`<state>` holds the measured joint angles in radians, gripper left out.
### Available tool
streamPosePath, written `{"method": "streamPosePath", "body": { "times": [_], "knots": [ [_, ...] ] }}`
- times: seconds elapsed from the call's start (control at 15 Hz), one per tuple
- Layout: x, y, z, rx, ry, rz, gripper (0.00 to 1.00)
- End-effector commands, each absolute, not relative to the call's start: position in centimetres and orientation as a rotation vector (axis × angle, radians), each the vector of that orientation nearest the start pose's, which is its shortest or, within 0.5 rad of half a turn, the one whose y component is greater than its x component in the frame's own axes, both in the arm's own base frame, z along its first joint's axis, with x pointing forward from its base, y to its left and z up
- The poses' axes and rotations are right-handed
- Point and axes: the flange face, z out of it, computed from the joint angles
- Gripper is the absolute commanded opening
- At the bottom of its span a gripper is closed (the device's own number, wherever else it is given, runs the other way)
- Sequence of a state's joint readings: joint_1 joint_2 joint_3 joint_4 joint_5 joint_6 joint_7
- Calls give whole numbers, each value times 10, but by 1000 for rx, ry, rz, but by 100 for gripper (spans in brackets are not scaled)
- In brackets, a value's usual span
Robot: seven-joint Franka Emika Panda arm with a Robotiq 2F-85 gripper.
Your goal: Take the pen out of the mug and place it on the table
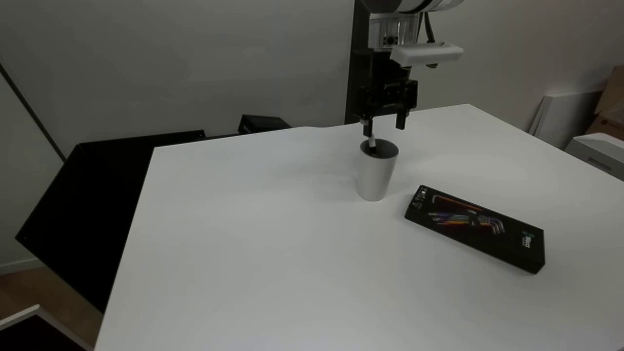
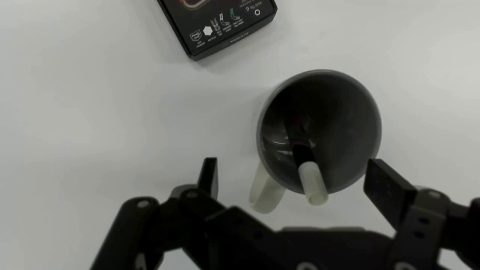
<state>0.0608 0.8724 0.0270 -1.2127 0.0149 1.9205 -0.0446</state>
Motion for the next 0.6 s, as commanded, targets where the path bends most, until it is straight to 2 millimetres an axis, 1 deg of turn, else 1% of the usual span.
{"method": "streamPosePath", "body": {
  "times": [0.0, 0.2, 0.53],
  "knots": [
    [739, 65, 232, -3102, -199, 305, 100],
    [739, 67, 231, -3101, -194, 354, 100],
    [740, 70, 236, -3096, -210, 390, 100]
  ]
}}
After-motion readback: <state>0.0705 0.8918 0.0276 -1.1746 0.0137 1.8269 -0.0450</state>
